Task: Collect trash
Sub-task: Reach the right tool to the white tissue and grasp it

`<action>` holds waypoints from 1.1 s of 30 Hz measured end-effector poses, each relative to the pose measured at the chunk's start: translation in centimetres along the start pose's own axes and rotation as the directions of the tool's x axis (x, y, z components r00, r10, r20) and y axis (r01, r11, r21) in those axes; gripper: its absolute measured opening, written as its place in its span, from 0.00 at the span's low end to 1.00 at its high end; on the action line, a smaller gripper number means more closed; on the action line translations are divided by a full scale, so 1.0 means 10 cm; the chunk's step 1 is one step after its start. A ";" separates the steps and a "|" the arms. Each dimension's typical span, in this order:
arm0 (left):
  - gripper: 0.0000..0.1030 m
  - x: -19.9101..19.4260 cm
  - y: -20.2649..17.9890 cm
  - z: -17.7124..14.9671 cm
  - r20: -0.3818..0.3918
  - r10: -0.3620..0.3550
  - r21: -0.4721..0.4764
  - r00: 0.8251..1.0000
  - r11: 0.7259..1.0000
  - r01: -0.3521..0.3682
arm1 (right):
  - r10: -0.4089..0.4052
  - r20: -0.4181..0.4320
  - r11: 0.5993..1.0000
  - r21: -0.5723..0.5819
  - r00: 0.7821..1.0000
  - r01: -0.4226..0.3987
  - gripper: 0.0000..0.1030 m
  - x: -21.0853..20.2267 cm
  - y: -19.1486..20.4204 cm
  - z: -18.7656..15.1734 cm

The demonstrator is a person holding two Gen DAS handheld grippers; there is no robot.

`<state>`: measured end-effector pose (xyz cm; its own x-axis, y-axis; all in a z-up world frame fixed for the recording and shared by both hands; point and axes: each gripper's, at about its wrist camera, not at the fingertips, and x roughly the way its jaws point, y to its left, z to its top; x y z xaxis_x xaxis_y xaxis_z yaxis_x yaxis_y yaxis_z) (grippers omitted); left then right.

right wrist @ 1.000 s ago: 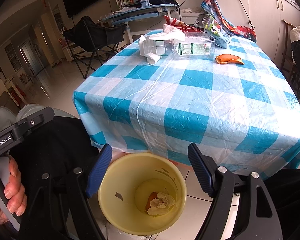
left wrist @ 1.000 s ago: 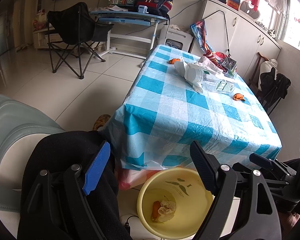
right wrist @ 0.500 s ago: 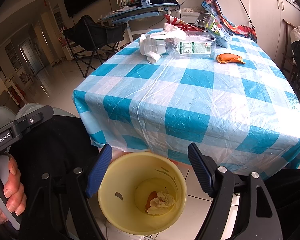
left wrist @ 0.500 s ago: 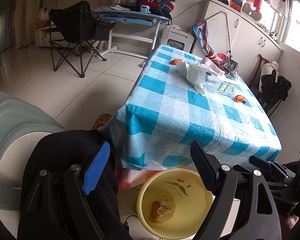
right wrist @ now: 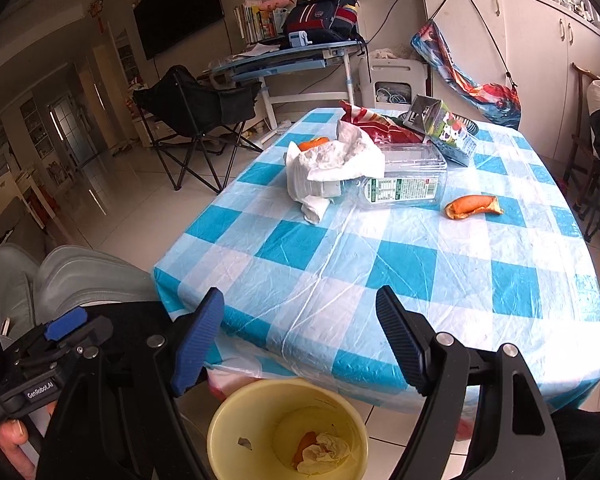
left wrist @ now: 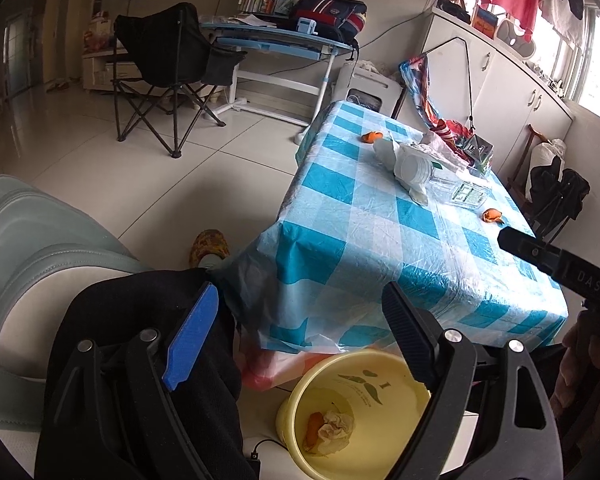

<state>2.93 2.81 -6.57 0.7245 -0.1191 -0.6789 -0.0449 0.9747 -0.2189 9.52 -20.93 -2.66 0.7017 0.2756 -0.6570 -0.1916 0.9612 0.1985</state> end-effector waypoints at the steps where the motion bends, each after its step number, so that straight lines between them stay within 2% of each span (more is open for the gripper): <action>1: 0.78 0.03 0.01 0.01 -0.006 -0.004 -0.009 1.000 1.000 0.004 | -0.005 0.005 1.000 -0.003 1.000 0.005 0.73 0.06 -0.01 0.11; 7: 0.78 0.13 -0.01 0.01 -0.025 -0.014 -0.012 1.000 1.000 0.014 | -0.079 0.010 0.994 -0.080 0.997 0.080 0.78 0.45 -0.02 0.69; 11: 0.78 0.16 0.00 0.01 -0.033 -0.018 -0.020 0.999 1.000 0.017 | -0.122 -0.042 0.985 -0.125 0.992 0.116 0.79 0.78 -0.02 0.95; 14: 0.78 0.19 0.03 0.02 -0.045 -0.021 -0.037 0.999 0.999 0.020 | -0.183 -0.094 0.971 -0.172 0.979 0.165 0.79 1.01 0.02 1.02; 17: 0.78 0.20 0.04 0.03 -0.047 -0.022 -0.044 0.999 0.999 0.020 | -0.210 -0.165 0.966 -0.189 0.964 0.178 0.79 1.21 0.02 0.99; 19: 0.79 0.22 0.04 0.03 -0.048 -0.022 -0.044 0.999 0.999 0.020 | -0.209 -0.147 0.963 -0.205 0.967 0.177 0.78 1.21 0.02 0.96; 20: 0.79 0.22 0.04 0.03 -0.049 -0.022 -0.044 0.999 0.999 0.020 | -0.201 -0.138 0.964 -0.201 0.970 0.172 0.74 1.20 0.02 0.96; 23: 0.79 0.22 0.03 0.03 -0.049 -0.021 -0.042 0.999 0.999 0.019 | -0.203 -0.125 0.962 -0.212 0.971 0.174 0.39 1.16 0.02 0.99; 24: 0.79 0.23 0.03 0.03 -0.049 -0.021 -0.039 0.999 0.999 0.019 | -0.190 -0.127 0.965 -0.204 0.973 0.162 0.24 1.14 0.00 1.01; 26: 0.80 0.24 0.02 0.03 -0.050 -0.019 -0.035 0.999 0.999 0.018 | -0.138 -0.134 0.981 -0.157 0.981 0.116 0.06 1.08 -0.07 1.05; 29: 0.80 0.24 0.01 0.04 -0.053 -0.015 -0.033 0.998 0.999 0.014 | -0.084 -0.092 0.990 -0.124 0.992 0.073 0.04 0.93 -0.10 1.09; 33: 0.80 0.25 0.00 0.03 -0.055 -0.008 -0.024 0.998 1.000 0.007 | 0.019 -0.005 0.997 -0.068 1.000 -0.019 0.04 0.52 -0.13 1.04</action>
<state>5.00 2.52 -8.05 0.6859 -0.1373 -0.7146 -0.0567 0.9690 -0.2406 20.55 -20.90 1.17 0.6947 0.2939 -0.6565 -0.2515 0.9544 0.1611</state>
